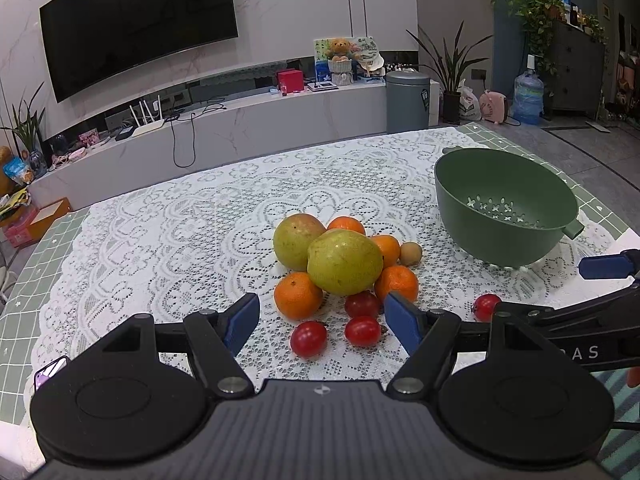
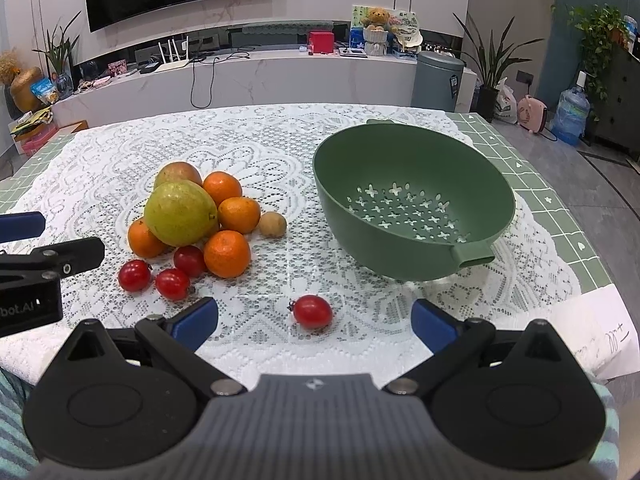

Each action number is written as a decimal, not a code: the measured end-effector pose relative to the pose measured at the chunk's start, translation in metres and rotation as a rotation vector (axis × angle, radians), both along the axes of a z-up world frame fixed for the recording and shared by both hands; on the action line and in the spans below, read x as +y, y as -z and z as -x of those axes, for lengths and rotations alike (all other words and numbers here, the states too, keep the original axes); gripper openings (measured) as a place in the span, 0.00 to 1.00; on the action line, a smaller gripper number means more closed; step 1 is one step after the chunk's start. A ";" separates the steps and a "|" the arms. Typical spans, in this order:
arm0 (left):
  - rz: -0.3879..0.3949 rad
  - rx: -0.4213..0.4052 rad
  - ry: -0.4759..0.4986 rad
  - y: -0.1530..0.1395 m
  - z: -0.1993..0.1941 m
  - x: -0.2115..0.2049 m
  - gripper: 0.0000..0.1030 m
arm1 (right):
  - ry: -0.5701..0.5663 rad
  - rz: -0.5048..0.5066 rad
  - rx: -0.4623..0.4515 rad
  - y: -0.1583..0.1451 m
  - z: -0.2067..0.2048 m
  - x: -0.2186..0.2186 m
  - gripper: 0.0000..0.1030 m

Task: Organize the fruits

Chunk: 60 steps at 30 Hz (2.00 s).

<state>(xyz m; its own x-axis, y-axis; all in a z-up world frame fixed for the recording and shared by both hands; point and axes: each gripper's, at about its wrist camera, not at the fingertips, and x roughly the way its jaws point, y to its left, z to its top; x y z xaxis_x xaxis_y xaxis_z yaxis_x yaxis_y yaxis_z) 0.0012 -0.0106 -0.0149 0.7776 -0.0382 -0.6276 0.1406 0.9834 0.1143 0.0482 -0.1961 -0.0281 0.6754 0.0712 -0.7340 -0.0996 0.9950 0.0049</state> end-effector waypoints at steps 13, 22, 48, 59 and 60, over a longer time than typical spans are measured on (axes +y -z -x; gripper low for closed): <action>0.005 0.013 0.002 -0.002 -0.001 0.001 0.82 | 0.001 -0.002 0.013 0.002 -0.002 0.000 0.96; 0.008 0.018 0.006 -0.001 -0.001 0.001 0.82 | -0.001 -0.018 0.027 0.003 -0.003 0.000 0.96; 0.129 0.123 0.063 0.006 -0.061 0.052 0.60 | -0.351 -0.023 -0.127 0.010 -0.054 0.055 0.83; 0.187 0.192 0.100 0.016 -0.088 0.071 0.53 | -0.514 0.035 -0.122 0.020 -0.088 0.089 0.73; 0.196 0.194 0.105 0.016 -0.090 0.072 0.53 | -0.522 0.033 -0.118 0.021 -0.090 0.091 0.73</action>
<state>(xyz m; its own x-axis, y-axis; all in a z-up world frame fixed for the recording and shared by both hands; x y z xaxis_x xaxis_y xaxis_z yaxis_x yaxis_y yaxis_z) 0.0907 0.0618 -0.0314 0.6293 -0.2468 -0.7369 0.2431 0.9632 -0.1150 0.1380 -0.1049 -0.0491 0.6346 0.3978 -0.6626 -0.5794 0.8122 -0.0673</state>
